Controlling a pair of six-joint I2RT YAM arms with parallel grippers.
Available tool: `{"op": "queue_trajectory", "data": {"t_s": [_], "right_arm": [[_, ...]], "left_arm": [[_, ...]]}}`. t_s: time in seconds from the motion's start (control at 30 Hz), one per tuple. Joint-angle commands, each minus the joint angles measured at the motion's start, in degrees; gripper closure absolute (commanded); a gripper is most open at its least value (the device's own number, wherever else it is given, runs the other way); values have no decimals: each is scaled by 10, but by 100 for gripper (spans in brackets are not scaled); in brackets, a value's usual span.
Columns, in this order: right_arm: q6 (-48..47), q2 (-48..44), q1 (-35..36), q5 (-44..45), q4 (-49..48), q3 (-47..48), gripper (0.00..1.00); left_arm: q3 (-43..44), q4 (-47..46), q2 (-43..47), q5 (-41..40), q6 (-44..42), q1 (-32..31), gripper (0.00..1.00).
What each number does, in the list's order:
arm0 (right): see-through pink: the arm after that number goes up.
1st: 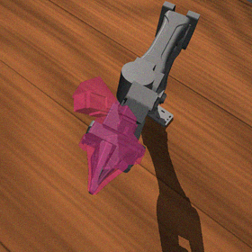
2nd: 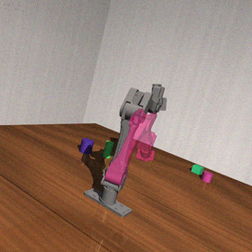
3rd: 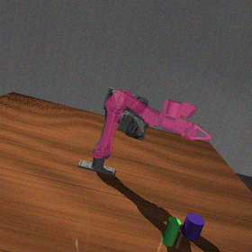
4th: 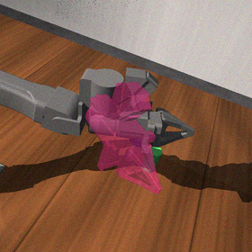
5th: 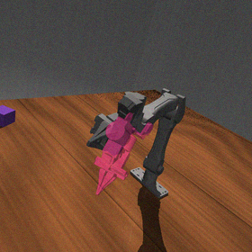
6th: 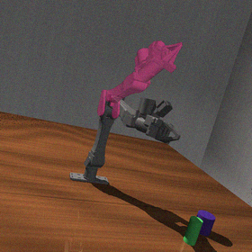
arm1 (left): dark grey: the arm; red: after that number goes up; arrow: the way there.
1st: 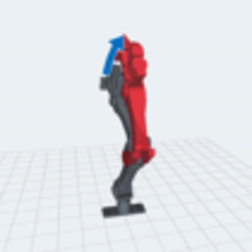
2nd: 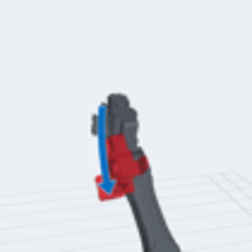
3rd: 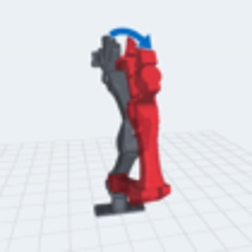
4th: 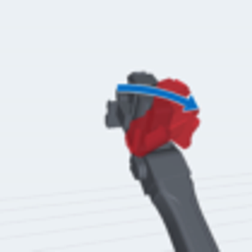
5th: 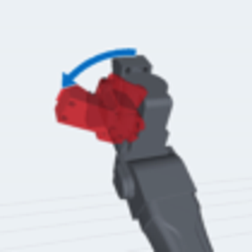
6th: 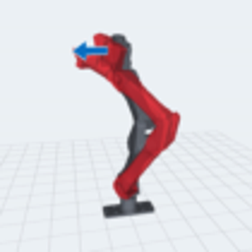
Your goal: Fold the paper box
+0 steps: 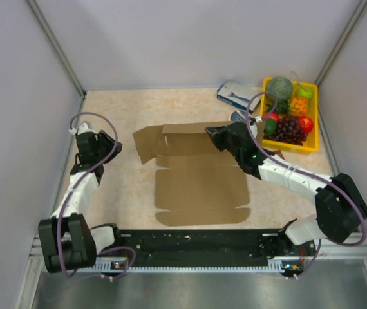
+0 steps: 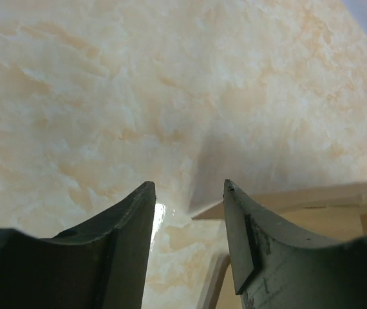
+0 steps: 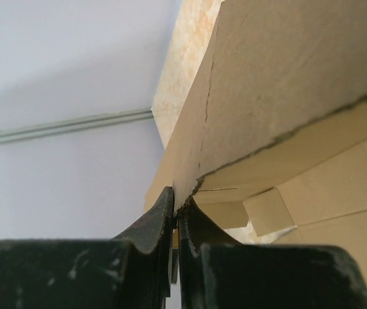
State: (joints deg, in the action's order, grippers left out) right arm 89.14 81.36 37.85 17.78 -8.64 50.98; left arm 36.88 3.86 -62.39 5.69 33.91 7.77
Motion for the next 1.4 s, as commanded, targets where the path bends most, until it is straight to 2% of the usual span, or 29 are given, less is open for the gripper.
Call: {"op": "queue_trajectory", "data": {"t_s": [0.0, 0.07, 0.1, 0.17, 0.2, 0.33, 0.5, 0.63, 0.8, 0.9, 0.97, 1.0, 1.03, 1.1, 1.2, 1.3, 1.37], "right_arm": [[-72, -33, -8, -17, -25, -15, 100], [-71, -35, -12, -26, -37, -25, 100], [-64, -35, -12, -27, -40, -31, 100], [-59, -32, -15, -32, -59, -43, 100], [-56, -33, -15, -35, -60, -44, 100], [-49, -37, -22, -39, -71, -55, 100], [-42, -45, -22, -35, -62, -62, 100], [-40, -50, -21, -37, -62, -66, 100], [-44, -53, -22, -35, -59, -68, 100], [-38, -52, -22, -37, -66, -67, 100], [-38, -50, -22, -40, -69, -65, 100], [-38, -51, -22, -41, -68, -65, 100], [-38, -52, -23, -42, -68, -64, 100], [-38, -54, -22, -42, -65, -64, 100], [-38, -53, -22, -40, -63, -66, 100], [-37, -52, -22, -42, -64, -67, 100], [-35, -51, -21, -43, -66, -69, 100]], "left_arm": [[70, -72, -79, 60, -5, 24, 50], [90, -101, -140, 116, -27, 24, 51], [128, -79, -165, 173, -30, 22, 51], [174, -26, -235, 225, -53, 14, 60], [196, 6, -250, 236, -62, 0, 62], [158, -19, -250, 245, -71, -37, 63], [104, -28, -196, 252, -68, -65, 65], [80, 1, -144, 255, -81, -72, 66], [66, 19, -99, 252, -88, -72, 56], [47, -23, -91, 287, -40, -72, 53], [36, -21, -90, 277, -23, -76, 51], [31, 4, -83, 232, -19, -76, 53], [26, 24, -51, 191, -10, -76, 61], [-33, 3, 12, 136, 36, -75, 62], [-114, 3, 175, 62, 89, -93, 66], [-158, -22, 213, 98, 124, -114, 76], [-174, -56, 199, 144, 134, -146, 81]]}}
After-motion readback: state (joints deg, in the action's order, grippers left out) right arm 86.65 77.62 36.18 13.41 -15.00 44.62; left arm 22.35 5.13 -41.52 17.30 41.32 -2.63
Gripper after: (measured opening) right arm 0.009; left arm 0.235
